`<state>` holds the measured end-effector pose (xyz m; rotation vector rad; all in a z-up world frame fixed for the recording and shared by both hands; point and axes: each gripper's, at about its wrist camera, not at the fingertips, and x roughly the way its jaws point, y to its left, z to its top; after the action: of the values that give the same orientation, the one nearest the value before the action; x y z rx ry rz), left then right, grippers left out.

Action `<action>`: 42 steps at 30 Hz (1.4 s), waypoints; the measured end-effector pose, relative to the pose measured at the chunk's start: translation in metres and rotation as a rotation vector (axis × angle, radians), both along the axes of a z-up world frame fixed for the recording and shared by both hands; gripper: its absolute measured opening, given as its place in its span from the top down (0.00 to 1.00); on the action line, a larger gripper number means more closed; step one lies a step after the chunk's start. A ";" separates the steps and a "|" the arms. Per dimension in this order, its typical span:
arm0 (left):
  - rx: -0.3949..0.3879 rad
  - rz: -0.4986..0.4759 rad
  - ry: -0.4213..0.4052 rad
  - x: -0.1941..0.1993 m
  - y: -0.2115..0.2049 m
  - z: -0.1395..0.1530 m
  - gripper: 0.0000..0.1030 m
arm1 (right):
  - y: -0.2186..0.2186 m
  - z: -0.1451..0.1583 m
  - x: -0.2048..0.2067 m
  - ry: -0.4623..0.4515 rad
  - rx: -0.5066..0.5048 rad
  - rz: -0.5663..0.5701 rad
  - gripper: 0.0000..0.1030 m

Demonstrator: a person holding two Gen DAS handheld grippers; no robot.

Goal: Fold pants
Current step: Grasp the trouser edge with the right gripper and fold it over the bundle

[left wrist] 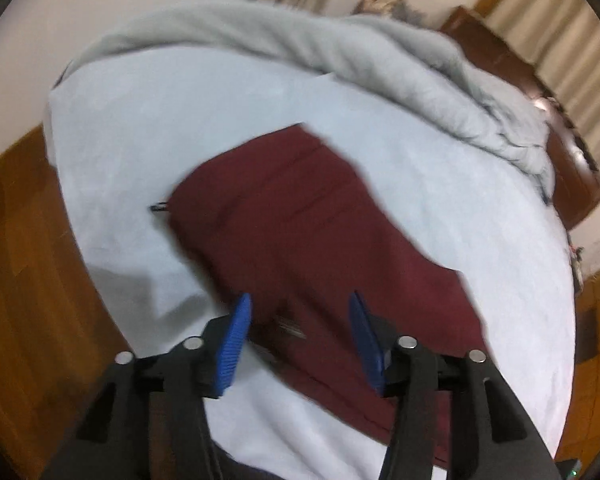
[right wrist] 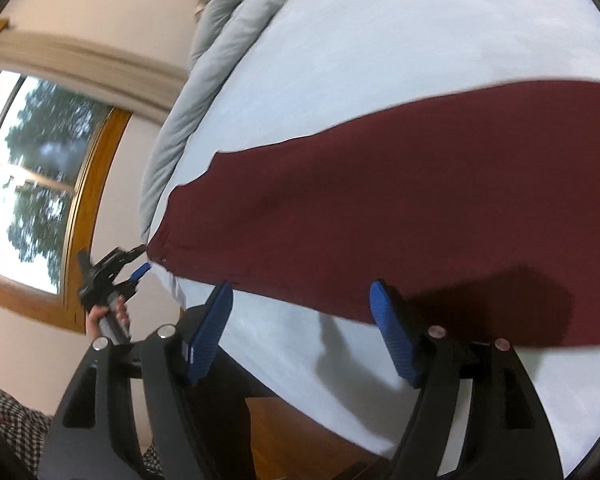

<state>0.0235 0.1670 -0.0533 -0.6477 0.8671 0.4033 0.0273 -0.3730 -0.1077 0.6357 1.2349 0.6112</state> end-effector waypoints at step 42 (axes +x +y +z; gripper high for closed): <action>0.028 -0.791 -0.020 0.102 -0.311 -0.033 0.34 | -0.229 0.037 -0.019 -0.187 0.029 -0.585 0.86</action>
<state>0.1258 -0.1436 -0.0864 -0.2419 1.0206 -0.3037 0.0082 -0.6020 -0.0708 0.8965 0.8090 0.1915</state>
